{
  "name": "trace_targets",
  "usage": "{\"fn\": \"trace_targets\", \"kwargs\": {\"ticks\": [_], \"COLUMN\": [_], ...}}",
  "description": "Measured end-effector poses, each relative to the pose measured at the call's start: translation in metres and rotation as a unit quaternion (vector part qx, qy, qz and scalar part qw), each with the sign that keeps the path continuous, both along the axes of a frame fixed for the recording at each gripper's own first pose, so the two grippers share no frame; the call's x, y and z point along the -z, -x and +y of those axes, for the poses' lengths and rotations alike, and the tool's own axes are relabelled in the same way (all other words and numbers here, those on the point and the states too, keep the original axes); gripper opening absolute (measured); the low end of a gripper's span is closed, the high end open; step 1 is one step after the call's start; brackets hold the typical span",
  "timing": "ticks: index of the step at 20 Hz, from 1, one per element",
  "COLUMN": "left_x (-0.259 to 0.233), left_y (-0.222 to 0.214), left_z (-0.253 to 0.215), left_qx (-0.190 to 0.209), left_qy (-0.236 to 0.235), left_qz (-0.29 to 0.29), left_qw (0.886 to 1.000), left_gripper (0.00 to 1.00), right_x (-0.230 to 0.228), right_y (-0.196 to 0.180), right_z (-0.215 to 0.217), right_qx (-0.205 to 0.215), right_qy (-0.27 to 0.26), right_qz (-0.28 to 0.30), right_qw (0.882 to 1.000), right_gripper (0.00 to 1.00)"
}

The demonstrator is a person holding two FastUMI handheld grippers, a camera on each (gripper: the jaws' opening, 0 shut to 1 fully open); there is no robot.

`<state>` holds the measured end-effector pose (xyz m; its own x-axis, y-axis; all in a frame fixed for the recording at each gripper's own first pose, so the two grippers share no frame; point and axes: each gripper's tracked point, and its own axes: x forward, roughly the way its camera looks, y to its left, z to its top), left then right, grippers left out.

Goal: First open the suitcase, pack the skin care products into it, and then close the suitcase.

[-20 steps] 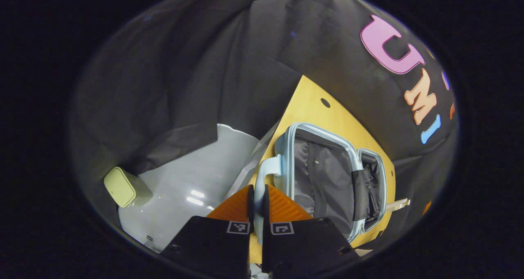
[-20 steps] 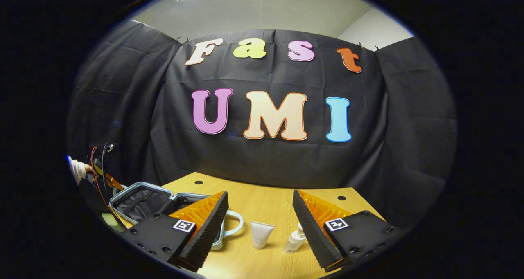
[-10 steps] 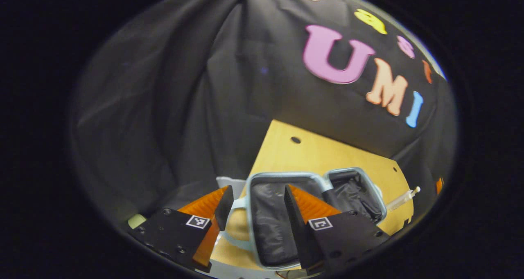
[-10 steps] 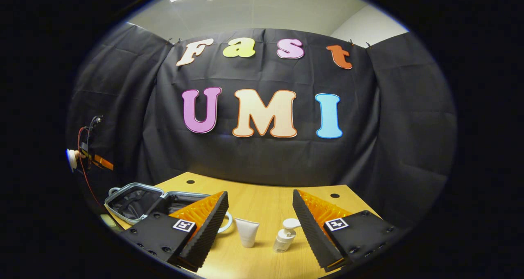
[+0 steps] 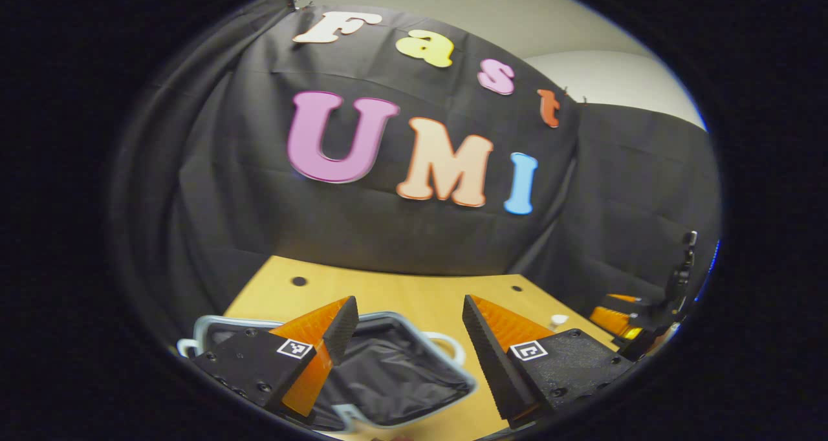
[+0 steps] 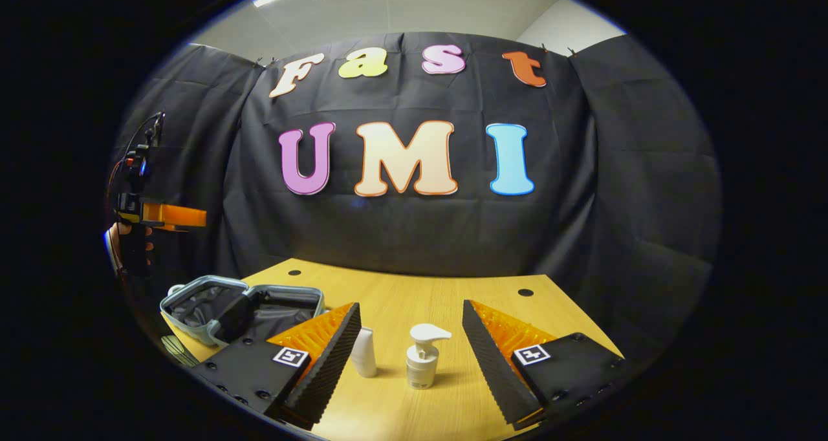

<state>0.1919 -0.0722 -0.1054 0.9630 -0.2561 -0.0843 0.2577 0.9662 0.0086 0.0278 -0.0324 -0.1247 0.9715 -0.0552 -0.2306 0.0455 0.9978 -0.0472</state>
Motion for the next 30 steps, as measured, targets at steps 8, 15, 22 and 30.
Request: {"fn": "trace_targets", "kwargs": {"ticks": [8, 15, 22, 30], "left_x": [0.132, 0.240, 0.271, 0.269], "left_y": [-0.032, -0.065, -0.086, -0.095], "left_z": [-0.147, -0.163, -0.148, -0.131], "left_qx": [0.078, 0.052, 0.011, 0.013], "left_qy": [0.019, -0.025, -0.079, -0.090], "left_qz": [0.065, 0.131, 0.163, 0.167], "left_qw": [0.995, 0.990, 0.983, 0.982], "left_gripper": [0.95, 0.95, 0.84, 0.44], "right_x": [0.093, 0.154, 0.192, 0.204], "right_y": [-0.017, -0.027, -0.038, -0.053], "right_z": [-0.008, -0.023, -0.024, -0.022], "right_qx": [-0.043, -0.047, -0.053, -0.056], "right_qy": [-0.016, 0.001, 0.003, -0.008], "right_qz": [0.036, 0.066, 0.107, 0.118], "right_qw": [0.998, 0.997, 0.993, 0.991], "right_gripper": [0.99, 0.99, 0.99, 0.99]}}
